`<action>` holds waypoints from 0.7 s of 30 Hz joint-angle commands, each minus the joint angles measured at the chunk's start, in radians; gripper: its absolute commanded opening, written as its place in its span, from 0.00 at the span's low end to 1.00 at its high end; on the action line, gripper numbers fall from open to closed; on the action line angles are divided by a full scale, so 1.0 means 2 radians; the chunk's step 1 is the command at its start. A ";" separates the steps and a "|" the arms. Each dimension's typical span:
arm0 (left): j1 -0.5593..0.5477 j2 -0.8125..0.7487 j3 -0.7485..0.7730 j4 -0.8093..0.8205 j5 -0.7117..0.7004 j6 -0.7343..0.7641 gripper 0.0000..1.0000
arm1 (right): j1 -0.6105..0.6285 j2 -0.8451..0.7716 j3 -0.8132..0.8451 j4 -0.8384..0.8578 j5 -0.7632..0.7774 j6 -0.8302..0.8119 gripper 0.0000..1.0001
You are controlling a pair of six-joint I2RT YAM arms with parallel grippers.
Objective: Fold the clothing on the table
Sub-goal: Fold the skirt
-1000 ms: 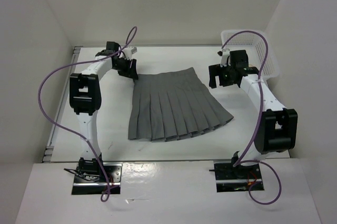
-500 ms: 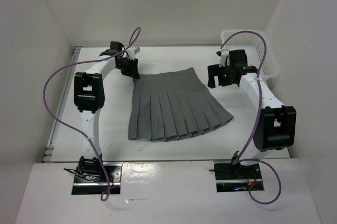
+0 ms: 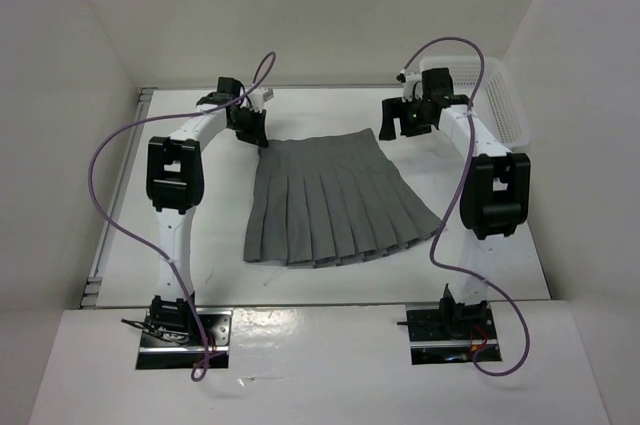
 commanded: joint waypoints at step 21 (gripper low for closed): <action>-0.022 0.006 0.022 -0.014 -0.022 0.017 0.03 | -0.003 0.203 0.187 0.009 -0.060 0.000 0.61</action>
